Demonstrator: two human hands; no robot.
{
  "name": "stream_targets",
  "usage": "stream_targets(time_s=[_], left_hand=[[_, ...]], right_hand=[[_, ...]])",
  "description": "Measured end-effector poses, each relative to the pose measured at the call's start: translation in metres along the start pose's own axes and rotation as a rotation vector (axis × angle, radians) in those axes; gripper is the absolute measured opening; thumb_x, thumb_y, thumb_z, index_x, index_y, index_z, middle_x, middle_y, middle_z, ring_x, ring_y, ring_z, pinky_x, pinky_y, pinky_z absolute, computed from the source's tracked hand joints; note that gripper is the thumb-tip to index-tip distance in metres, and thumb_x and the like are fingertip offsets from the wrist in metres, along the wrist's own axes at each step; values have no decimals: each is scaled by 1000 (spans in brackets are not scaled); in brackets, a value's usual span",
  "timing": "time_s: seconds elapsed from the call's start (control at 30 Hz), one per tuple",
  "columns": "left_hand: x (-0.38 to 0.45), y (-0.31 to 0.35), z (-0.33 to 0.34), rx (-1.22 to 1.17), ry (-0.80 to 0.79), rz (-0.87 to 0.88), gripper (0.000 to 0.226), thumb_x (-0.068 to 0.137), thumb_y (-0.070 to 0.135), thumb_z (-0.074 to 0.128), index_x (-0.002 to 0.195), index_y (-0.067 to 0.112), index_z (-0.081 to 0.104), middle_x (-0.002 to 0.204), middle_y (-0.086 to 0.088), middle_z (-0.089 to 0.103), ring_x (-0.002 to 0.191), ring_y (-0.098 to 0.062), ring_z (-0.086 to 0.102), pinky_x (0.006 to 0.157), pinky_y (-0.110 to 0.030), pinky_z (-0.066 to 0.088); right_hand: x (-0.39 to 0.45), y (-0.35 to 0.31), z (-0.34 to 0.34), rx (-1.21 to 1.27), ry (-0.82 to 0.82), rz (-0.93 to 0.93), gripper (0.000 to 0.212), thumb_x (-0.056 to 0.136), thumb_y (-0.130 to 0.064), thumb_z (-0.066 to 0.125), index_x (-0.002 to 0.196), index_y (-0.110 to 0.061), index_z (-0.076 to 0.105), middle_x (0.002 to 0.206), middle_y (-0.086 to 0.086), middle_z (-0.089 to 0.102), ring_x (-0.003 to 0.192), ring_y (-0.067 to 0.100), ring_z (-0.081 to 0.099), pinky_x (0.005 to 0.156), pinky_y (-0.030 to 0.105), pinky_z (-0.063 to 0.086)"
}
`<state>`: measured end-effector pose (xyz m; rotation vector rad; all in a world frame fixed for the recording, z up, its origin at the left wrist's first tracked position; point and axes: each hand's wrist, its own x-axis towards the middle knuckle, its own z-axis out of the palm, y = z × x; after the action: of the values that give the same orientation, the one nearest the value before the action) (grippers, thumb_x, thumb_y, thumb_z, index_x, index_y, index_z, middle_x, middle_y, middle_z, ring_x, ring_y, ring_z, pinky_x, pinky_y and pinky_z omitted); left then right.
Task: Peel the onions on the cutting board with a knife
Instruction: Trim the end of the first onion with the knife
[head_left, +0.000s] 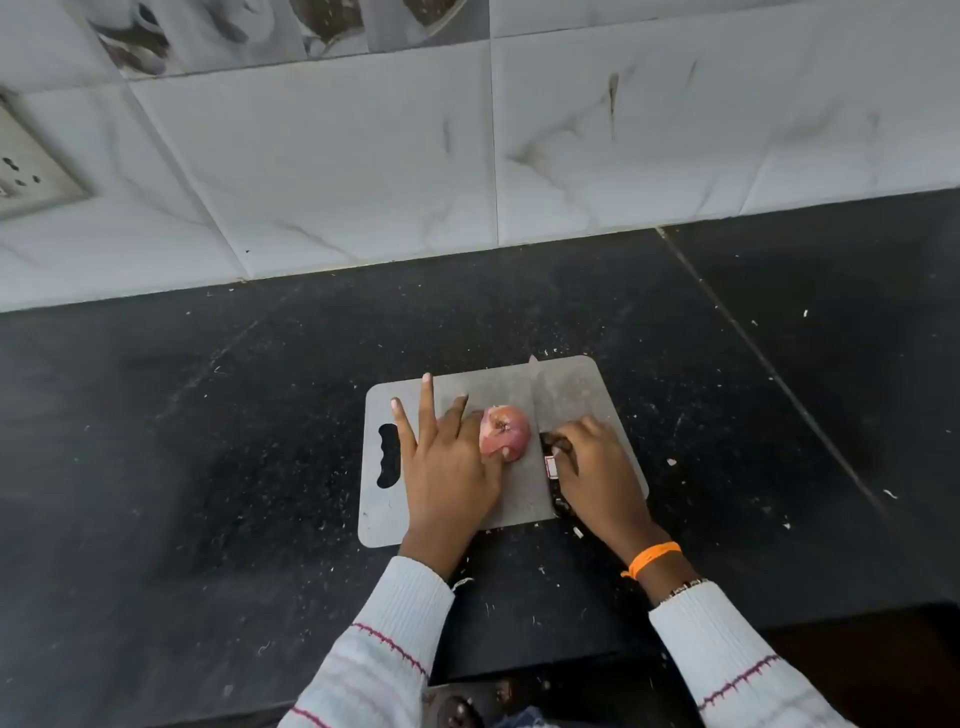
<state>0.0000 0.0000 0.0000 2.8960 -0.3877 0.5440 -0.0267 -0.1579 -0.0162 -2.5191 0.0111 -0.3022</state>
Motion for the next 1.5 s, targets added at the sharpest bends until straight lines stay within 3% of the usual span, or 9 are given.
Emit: stream_targets(time_s=[0.13,0.4,0.47,0.57,0.67,0.8,1.07,1.3,1.5], left_hand=[[1,8,5,68,-64,24,56,63,39,77,113,15,63,122,-9,63,136,-39,31,109,-53,-12],[5,18,18,34,-56,95,55,60,12,79,113,15,62,114,-12,65,128,-44,41,110,-54,-5],[8,18,23,-36,-59,121,55,62,15,80,114,17,62,114,-15,63,125,-44,45,112,-53,11],[13,23,16,-258,-154,96,59,69,18,78,124,17,57,121,-16,53,117,-37,48,98,-49,45],[16,30,11,-414,-229,60,67,78,20,71,138,15,40,134,-10,36,118,-25,41,98,-34,40],[19,34,12,-471,-236,33,63,80,24,71,135,13,44,137,-8,38,122,-24,38,101,-30,33],[18,33,14,-578,-291,-20,65,84,13,65,141,12,36,139,-11,42,125,-26,43,101,-28,35],[13,37,20,-540,-169,-67,59,82,15,68,136,11,45,133,-13,45,118,-30,46,99,-36,38],[17,28,15,-561,-168,-157,59,84,16,65,138,13,42,141,-12,41,127,-28,40,106,-35,34]], right_hand=[[-6,-3,3,66,-61,156,23,85,-21,62,105,-11,56,104,4,55,96,22,55,75,33,46],[-7,-13,4,12,-81,225,35,81,-19,65,109,-9,46,106,9,57,94,28,58,75,34,44],[-5,-13,-1,75,-89,268,35,81,-16,64,110,-7,46,105,11,59,95,30,59,77,35,44],[0,-12,-7,249,-117,402,32,87,-14,57,115,-6,44,107,13,61,98,30,59,79,34,44],[1,-8,-8,533,-153,587,25,94,-14,45,118,-10,46,99,7,59,91,22,58,76,34,46],[1,1,-7,720,-132,707,21,96,-17,41,110,-9,55,77,-1,52,69,12,48,59,26,37],[-16,-10,-18,753,-9,513,22,92,-4,46,109,-18,46,81,3,59,57,11,51,47,18,41],[-20,-10,-15,564,-54,501,24,92,-3,46,114,-13,48,97,6,60,89,22,60,79,38,50],[-21,-12,-18,563,-99,521,26,92,-4,47,115,-15,53,93,-2,58,86,18,59,74,33,49]])
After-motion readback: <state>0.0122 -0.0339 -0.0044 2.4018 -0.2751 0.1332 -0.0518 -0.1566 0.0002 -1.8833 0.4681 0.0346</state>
